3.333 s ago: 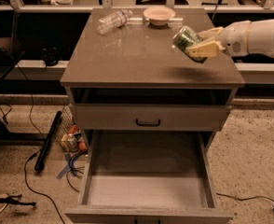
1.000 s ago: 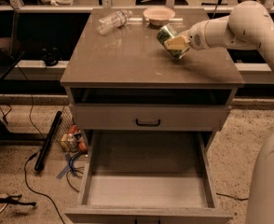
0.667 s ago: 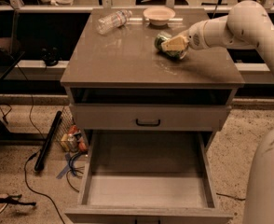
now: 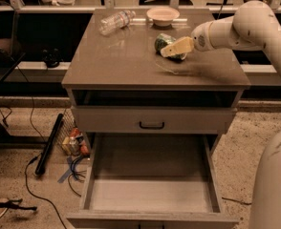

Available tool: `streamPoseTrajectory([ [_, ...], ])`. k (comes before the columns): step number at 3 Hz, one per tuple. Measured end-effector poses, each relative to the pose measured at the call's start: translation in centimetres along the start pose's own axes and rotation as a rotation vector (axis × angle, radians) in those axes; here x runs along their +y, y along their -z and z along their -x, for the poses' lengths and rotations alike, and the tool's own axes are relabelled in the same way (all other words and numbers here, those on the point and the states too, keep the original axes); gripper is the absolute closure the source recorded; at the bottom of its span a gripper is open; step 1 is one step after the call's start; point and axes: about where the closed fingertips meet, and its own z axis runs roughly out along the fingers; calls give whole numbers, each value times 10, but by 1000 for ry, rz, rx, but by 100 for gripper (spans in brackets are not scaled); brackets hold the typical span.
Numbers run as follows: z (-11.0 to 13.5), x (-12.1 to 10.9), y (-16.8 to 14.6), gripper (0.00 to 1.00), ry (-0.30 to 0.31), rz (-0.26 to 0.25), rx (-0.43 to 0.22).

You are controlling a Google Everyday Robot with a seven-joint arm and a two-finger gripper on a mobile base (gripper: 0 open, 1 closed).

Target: Pick green can from middle drawer and place on counter

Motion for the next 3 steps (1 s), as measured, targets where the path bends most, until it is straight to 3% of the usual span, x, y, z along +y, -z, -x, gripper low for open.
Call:
streamPoseTrajectory([
  [3,-39,-14,70,0,-102,-116,-10],
])
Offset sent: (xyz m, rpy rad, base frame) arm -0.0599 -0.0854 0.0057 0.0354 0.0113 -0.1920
